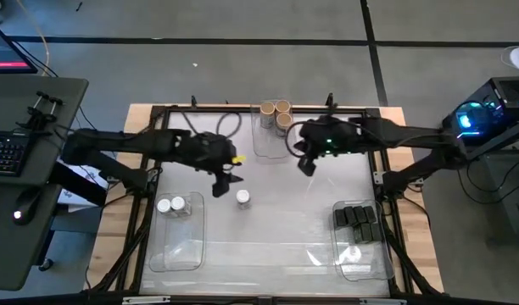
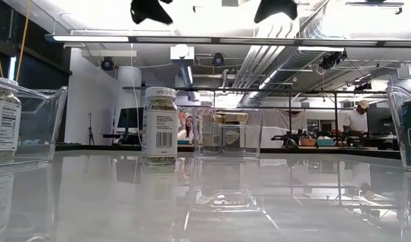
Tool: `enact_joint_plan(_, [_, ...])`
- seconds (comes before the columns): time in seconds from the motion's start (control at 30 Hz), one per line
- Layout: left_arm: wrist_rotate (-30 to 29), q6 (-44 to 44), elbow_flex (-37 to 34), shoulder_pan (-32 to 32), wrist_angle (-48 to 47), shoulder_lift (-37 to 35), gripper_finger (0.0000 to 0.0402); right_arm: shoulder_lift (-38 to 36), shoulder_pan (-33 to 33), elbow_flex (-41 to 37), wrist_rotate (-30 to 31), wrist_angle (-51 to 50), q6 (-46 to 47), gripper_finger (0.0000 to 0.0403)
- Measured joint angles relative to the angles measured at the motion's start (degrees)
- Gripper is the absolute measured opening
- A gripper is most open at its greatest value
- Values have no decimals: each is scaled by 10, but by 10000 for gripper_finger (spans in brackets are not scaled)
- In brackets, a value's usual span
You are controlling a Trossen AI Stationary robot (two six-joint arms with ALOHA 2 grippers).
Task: Sort spices by type
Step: Put the white spice bottle into the left transparent bin
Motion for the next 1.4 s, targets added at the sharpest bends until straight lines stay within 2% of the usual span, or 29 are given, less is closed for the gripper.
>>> enact_joint_plan(0.13, [14, -29, 0, 1, 0, 46, 283, -27, 3, 0, 5, -56, 25, 0])
enact_joint_plan(0.27, [15, -99, 0, 1, -9, 87, 305, -35, 5, 0, 5, -81, 29, 0])
enact_joint_plan(0.37, [18, -132, 0, 1, -29, 119, 307, -36, 5, 0, 5, -81, 24, 0])
enact_joint_plan(0.53, [78, -178, -1, 0, -42, 160, 307, -33, -1, 0, 5, -80, 3, 0])
enact_joint_plan(0.67, [99, -208, -1, -3, -40, 178, 307, -33, -11, 0, 5, -80, -1, 0])
enact_joint_plan(1.0, [91, -193, 0, -24, -35, 207, 307, -33, -26, 0, 4, -80, 0, 0])
enact_joint_plan(1.4, [48, -193, -1, -29, -40, 226, 307, -33, -26, 0, 2, -79, 11, 0])
